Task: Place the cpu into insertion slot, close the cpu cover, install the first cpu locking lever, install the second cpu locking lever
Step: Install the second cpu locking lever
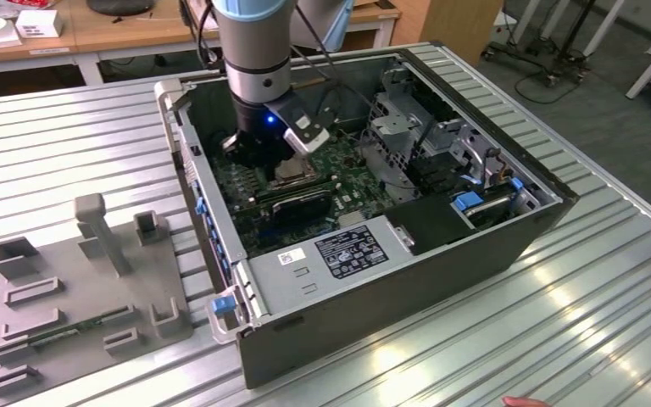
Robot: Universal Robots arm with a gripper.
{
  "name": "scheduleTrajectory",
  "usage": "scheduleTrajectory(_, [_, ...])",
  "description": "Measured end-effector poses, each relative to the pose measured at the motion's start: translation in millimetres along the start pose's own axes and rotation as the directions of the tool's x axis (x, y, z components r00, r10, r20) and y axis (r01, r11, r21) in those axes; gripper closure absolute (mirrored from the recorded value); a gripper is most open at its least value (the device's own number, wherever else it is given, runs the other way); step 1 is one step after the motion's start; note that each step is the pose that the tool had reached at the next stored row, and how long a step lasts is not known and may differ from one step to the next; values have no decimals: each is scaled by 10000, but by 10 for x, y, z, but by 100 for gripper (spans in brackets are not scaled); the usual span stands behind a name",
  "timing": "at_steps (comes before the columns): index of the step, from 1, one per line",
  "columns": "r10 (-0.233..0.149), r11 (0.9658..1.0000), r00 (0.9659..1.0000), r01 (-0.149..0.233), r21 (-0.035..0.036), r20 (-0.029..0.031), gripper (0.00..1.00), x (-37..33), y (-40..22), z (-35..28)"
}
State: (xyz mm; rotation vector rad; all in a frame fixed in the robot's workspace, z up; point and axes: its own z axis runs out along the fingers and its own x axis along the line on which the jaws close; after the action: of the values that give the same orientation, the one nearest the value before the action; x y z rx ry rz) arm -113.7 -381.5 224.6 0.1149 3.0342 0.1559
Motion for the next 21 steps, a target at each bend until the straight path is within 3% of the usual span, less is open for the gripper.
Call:
scheduleTrajectory(5, [-1, 10000, 10000, 1, -2, -1, 90, -22, 3, -8])
scheduleTrajectory(15, [5, 10000, 10000, -5, 3, -40, 90, -296, 22, 21])
scheduleTrajectory(21, [4, 10000, 10000, -4, 2, -43, 90, -389, 28, 31])
